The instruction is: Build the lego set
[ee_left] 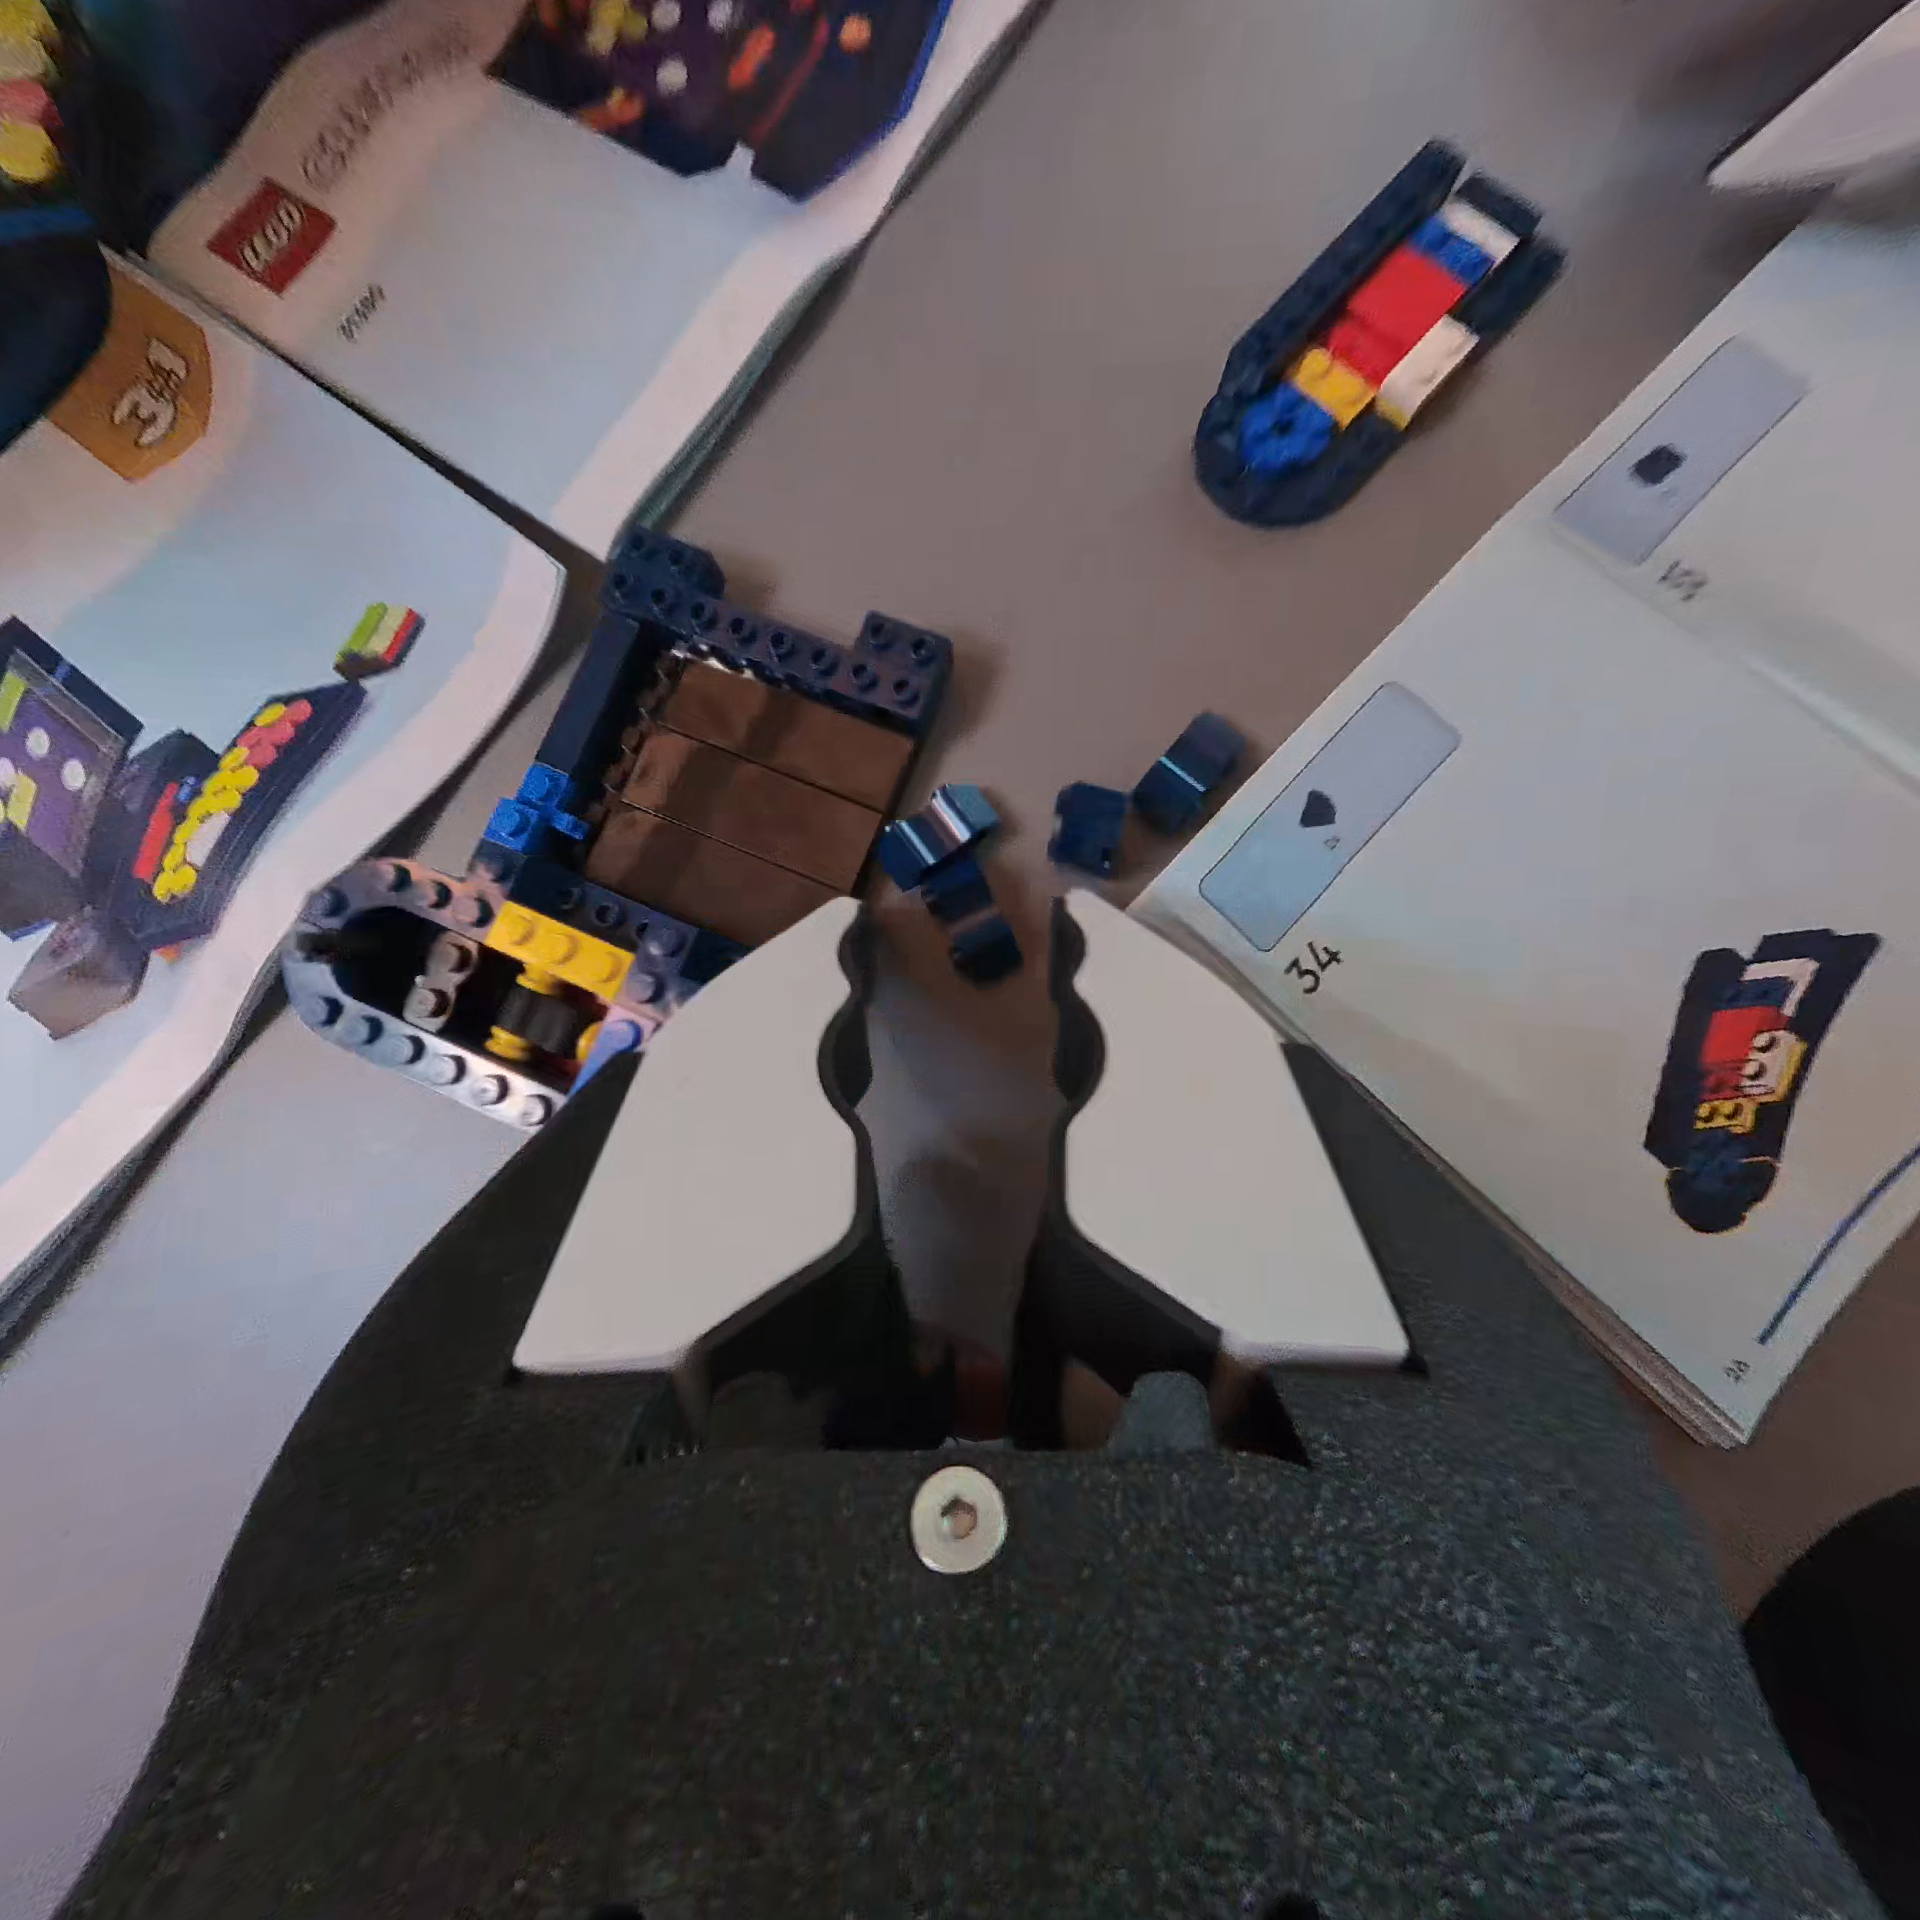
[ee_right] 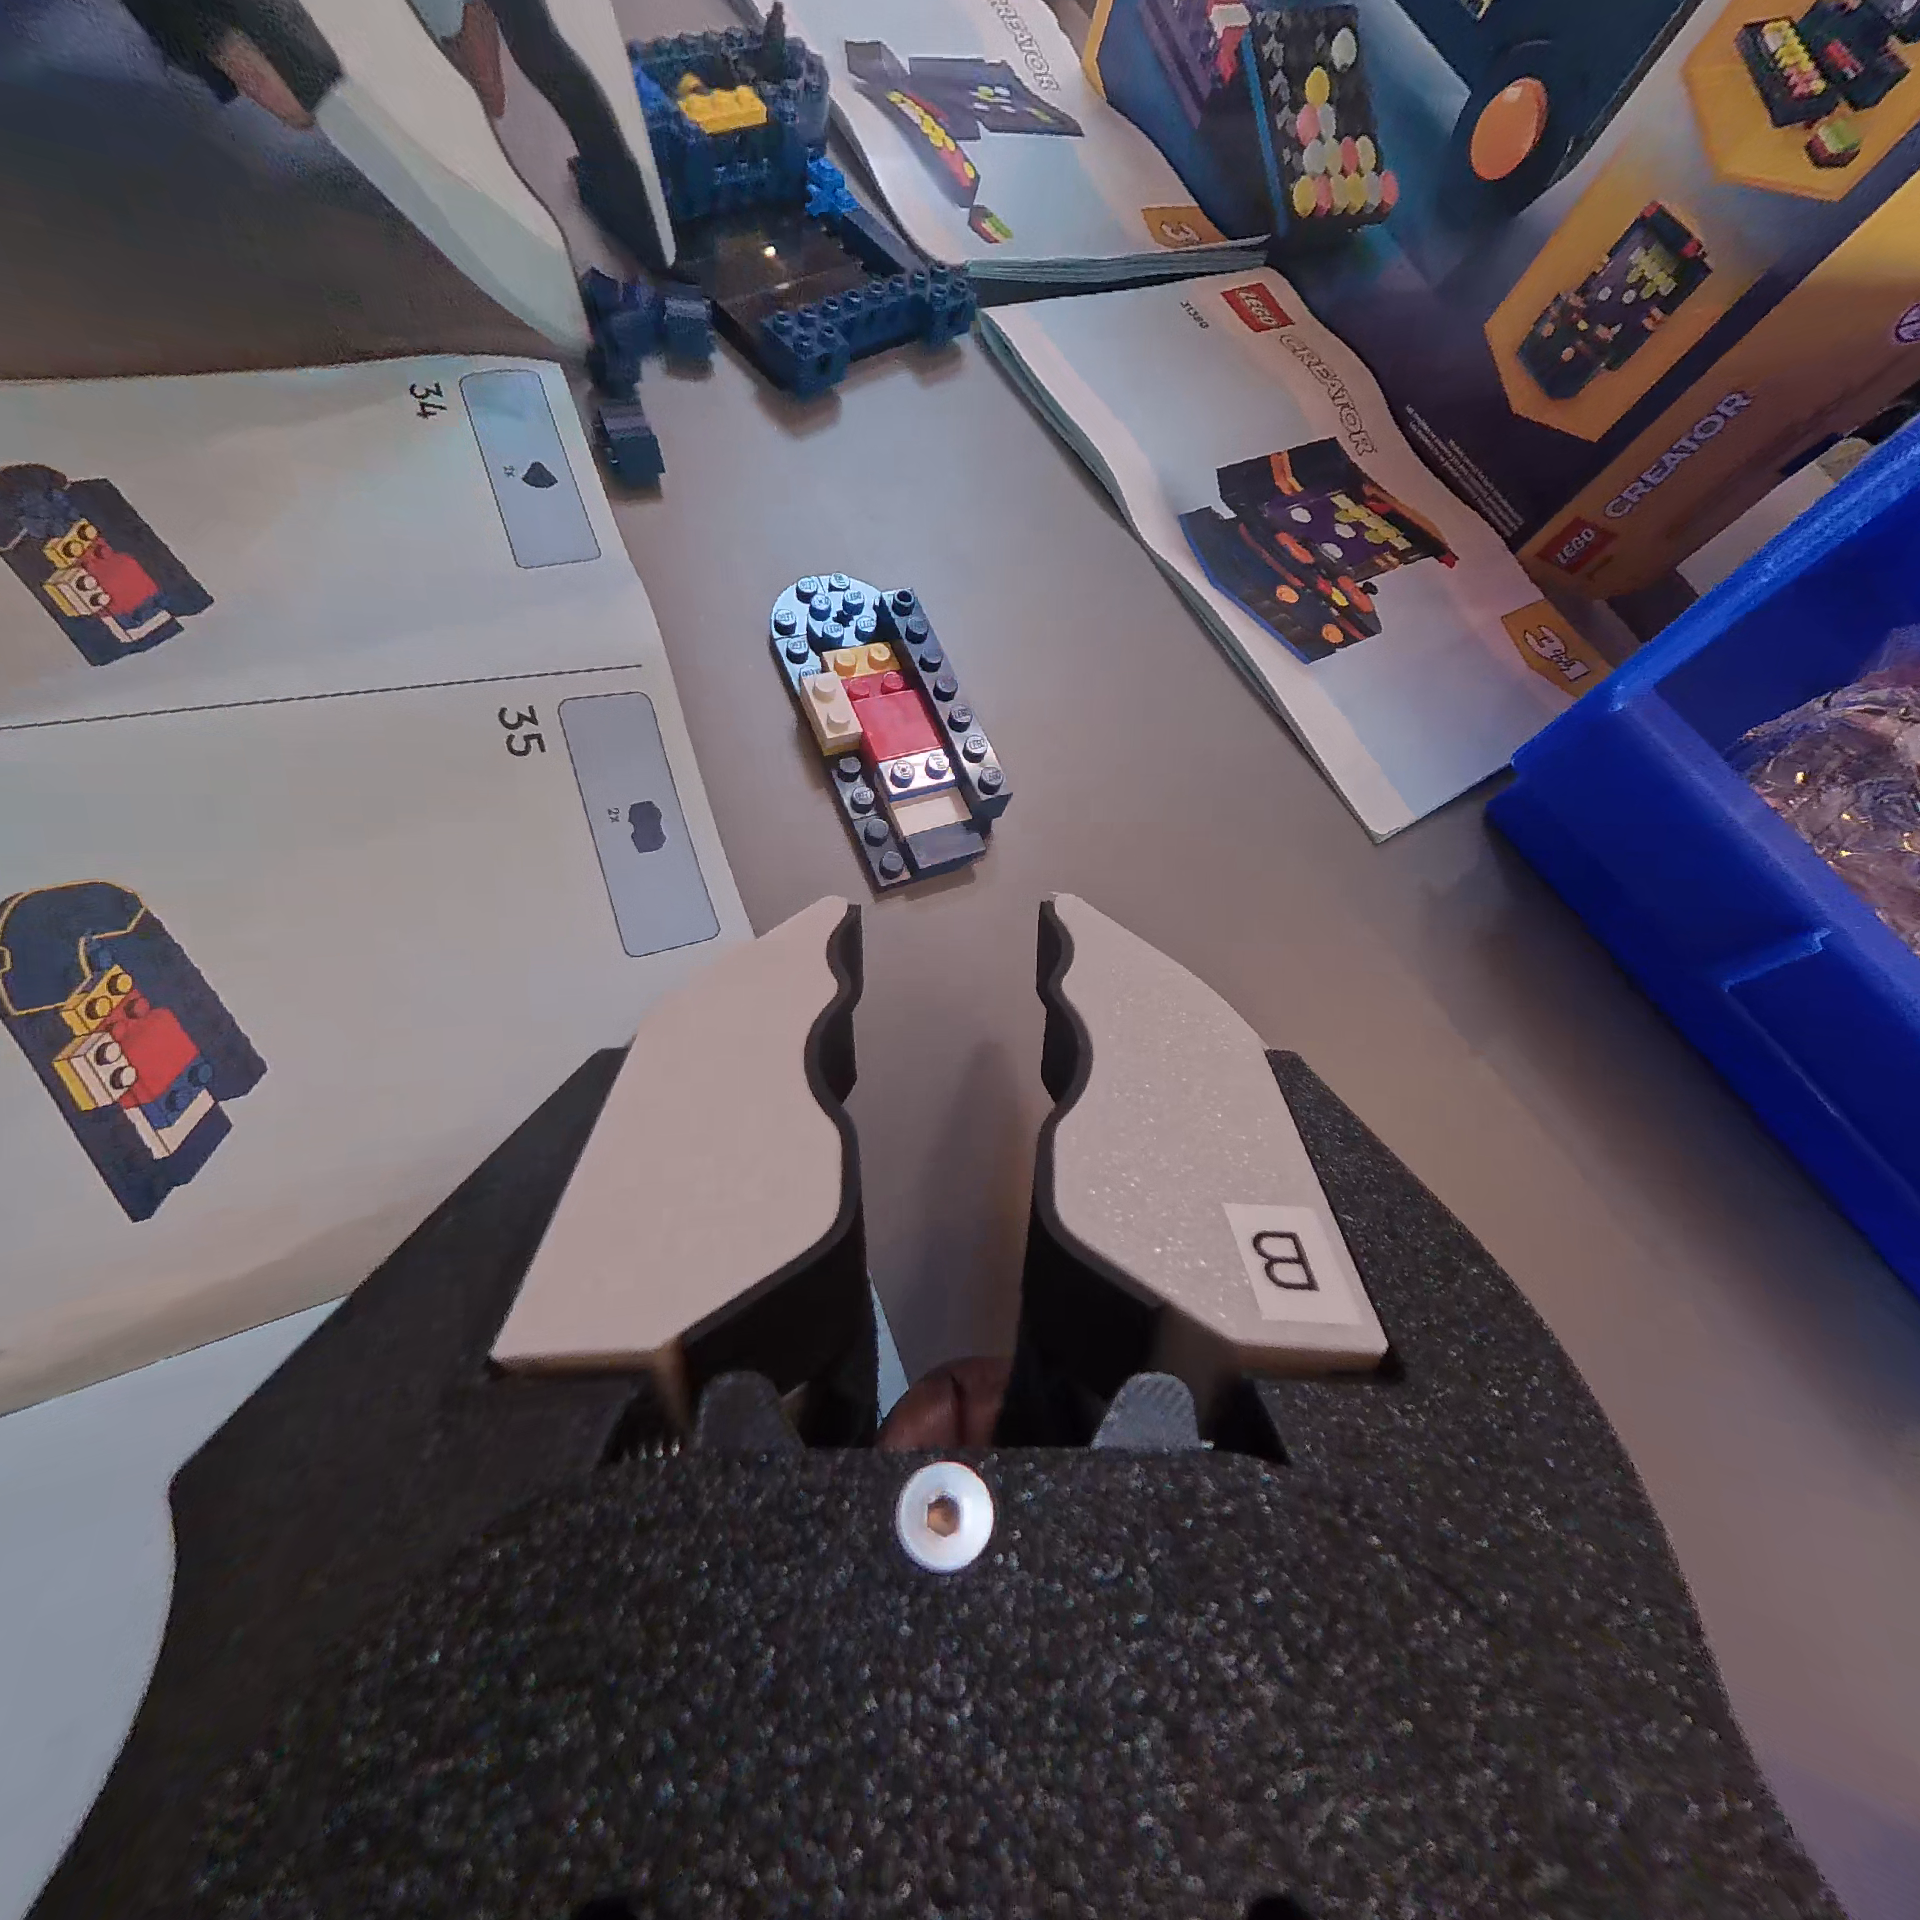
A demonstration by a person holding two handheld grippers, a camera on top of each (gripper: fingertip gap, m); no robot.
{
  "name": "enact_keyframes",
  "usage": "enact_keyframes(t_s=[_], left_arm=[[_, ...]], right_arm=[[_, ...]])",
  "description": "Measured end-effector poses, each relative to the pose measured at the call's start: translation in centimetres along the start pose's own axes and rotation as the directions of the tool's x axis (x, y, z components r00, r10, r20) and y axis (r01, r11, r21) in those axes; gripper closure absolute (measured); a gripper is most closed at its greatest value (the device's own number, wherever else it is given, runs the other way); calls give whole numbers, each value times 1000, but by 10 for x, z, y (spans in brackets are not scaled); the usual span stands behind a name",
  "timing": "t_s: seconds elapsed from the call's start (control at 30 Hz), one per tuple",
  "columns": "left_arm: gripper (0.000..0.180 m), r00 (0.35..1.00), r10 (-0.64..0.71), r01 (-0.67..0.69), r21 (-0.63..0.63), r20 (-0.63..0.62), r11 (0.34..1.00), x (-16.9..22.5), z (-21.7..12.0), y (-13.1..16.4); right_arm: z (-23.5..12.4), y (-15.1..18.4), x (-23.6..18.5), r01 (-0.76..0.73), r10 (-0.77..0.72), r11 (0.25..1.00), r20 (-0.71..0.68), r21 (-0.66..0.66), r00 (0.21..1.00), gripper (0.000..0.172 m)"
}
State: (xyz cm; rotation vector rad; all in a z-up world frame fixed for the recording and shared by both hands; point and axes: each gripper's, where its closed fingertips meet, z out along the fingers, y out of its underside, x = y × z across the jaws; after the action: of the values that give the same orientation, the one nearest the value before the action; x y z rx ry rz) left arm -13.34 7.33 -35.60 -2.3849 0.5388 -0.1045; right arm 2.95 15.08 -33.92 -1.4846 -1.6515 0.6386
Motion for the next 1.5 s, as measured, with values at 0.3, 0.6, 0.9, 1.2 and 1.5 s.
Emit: enact_keyframes(t_s=[0.3,0.6,0.9,1.2,1.5], left_arm=[[169,849,431,-523,369,305,768,29,-55,-79],[170,446,531,-895,377,720,240,124,-85,-120],[170,418,572,-907,353,705,229,129,-79,-115],[139,762,648,-369,822,-1,434,155,-104,-99],[156,574,779,-271,840,-251,470,205,-107,-72]], right_arm=[[-13,-33,0,-57,61,974,-12,221,998,140],[-54,-135,-68,-495,213,643,485,584,848,151],[-44,-127,-80,-462,178,705,496,538,850,159],[-72,-114,-98,-567,69,743,803,355,592,163],[-93,-101,-152,-545,64,837,982,43,176,163]])
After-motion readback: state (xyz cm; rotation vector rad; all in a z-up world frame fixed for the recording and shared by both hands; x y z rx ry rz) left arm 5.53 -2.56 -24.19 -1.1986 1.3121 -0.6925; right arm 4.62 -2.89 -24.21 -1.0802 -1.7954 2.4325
